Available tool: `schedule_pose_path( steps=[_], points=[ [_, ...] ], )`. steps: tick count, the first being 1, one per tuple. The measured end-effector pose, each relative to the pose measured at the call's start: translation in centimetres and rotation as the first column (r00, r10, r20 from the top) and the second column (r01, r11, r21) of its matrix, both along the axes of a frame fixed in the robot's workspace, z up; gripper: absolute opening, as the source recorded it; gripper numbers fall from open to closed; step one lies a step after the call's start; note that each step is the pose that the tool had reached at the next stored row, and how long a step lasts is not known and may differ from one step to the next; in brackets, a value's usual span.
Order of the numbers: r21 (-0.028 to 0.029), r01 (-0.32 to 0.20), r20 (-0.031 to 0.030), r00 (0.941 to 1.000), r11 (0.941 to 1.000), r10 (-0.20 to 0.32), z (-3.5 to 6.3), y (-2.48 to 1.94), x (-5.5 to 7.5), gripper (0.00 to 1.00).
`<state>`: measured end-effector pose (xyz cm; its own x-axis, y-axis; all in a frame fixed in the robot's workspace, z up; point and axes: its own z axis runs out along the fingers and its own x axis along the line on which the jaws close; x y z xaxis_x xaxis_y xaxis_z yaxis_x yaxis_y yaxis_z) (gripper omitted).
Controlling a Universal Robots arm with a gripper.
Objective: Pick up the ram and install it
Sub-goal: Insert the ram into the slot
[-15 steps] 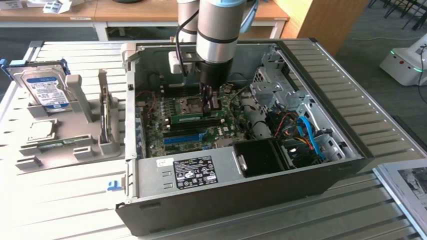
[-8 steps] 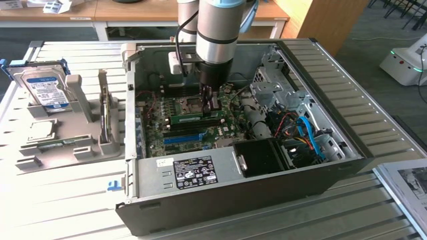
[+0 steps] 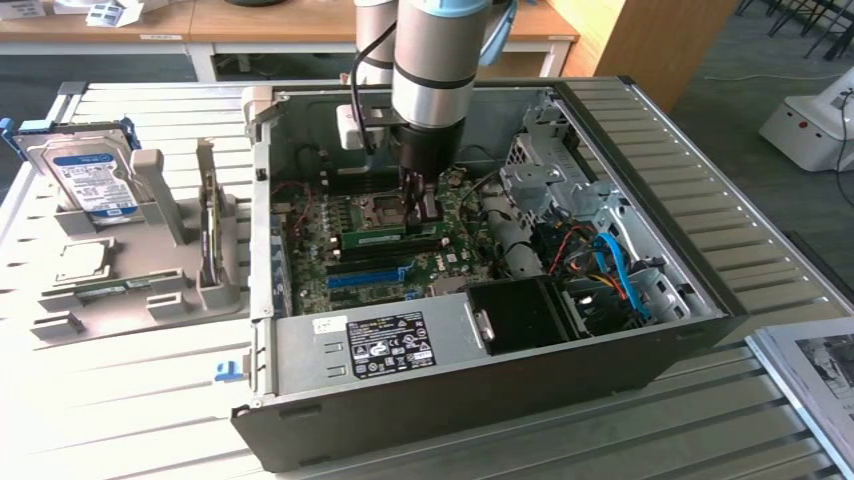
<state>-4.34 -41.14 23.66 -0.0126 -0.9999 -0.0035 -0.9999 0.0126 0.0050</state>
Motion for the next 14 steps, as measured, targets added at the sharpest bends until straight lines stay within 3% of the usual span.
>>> schedule_pose_path(
  steps=[14],
  points=[
    [-0.0001, 0.0, 0.0, 1.0, 1.0, 0.0, -0.08, 0.0, -0.16, 0.11]
  ],
)
